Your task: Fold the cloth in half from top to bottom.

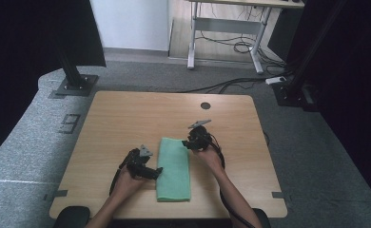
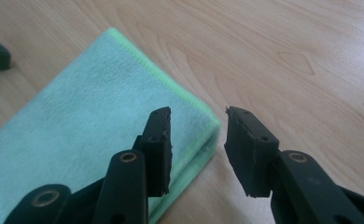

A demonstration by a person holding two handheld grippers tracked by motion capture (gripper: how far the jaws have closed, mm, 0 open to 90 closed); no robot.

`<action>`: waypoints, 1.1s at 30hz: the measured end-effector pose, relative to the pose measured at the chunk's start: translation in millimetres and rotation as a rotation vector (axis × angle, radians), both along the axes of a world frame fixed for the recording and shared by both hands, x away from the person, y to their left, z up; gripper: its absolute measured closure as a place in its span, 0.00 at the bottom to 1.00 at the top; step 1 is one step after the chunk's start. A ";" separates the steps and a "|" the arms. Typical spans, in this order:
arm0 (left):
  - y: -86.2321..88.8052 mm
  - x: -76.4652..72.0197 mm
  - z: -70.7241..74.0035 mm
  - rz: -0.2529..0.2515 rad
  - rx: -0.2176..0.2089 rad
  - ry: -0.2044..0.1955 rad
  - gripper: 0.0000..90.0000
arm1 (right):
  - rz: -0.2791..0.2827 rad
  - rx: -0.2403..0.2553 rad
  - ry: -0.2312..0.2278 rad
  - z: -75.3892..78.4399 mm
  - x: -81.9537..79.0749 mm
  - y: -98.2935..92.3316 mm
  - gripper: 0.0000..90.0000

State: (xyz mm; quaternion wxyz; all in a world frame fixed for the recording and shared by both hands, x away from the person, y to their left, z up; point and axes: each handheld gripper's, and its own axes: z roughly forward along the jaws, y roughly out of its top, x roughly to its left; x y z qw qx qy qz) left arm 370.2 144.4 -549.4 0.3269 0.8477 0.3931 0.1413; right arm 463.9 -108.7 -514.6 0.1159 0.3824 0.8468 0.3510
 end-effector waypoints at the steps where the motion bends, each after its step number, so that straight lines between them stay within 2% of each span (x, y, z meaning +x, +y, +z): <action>1: 0.1 0.0 0.1 -0.001 0.002 0.000 0.00 | 0.001 -0.005 0.002 -0.7 3.2 1.3 0.67; 6: 0.0 0.0 0.1 0.000 0.000 0.001 0.00 | -0.001 -0.041 0.007 -7.7 12.6 5.1 0.64; 11: 0.1 0.0 0.0 0.000 0.001 0.001 0.00 | 0.003 -0.076 0.017 -18.9 16.2 6.5 0.57; 14: 0.1 0.0 0.1 0.000 0.001 0.001 0.00 | 0.005 -0.061 0.020 -20.9 17.4 5.1 0.57; 17: 0.1 0.1 0.0 -0.001 0.001 0.001 0.00 | 0.029 -0.044 0.018 -21.2 14.6 5.1 0.73; 21: 0.1 0.1 0.0 -0.001 0.001 0.001 0.00 | 0.046 -0.018 0.048 -21.1 13.1 6.8 0.90; 23: 0.1 0.1 0.0 -0.001 0.001 0.001 0.00 | 0.044 -0.014 0.058 -20.7 13.1 7.2 0.93; 29: 0.1 0.1 0.1 -0.001 0.001 0.001 0.00 | 0.050 -0.040 0.048 -18.1 11.4 8.9 0.94; 33: 0.1 0.1 0.1 -0.001 0.002 0.002 0.00 | 0.057 -0.027 0.035 -12.8 10.8 5.6 0.94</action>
